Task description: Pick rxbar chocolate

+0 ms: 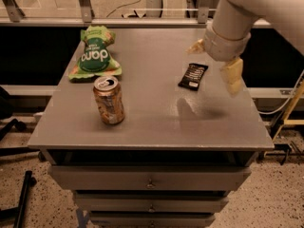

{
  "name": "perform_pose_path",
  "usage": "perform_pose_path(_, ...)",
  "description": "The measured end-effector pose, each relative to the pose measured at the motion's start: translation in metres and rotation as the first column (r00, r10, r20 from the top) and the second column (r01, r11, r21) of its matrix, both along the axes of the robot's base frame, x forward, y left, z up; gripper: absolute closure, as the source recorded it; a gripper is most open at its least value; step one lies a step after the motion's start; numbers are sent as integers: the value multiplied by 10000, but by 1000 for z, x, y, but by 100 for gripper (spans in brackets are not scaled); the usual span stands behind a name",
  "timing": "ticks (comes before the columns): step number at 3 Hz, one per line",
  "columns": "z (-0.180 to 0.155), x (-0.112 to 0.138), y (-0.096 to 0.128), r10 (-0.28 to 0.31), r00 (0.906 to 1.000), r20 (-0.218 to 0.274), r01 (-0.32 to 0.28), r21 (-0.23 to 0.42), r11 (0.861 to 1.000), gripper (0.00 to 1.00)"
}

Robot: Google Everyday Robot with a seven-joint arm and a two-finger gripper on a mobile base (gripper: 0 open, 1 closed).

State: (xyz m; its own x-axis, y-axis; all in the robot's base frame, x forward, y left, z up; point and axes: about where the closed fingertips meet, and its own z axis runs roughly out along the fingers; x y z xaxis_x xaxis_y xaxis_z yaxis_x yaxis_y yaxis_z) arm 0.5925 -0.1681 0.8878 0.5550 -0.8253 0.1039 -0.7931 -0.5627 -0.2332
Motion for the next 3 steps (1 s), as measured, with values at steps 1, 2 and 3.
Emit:
perform_pose_path(1,-18,17,1,288,9982,520,-239,-932,9954,0)
perform_pose_path(2,-29,34,-3,312,9956,889,-195,-1290,9915,0)
perform_pose_path(3,-37,50,-2,394,9938,1036,-242,-1444,9892,0)
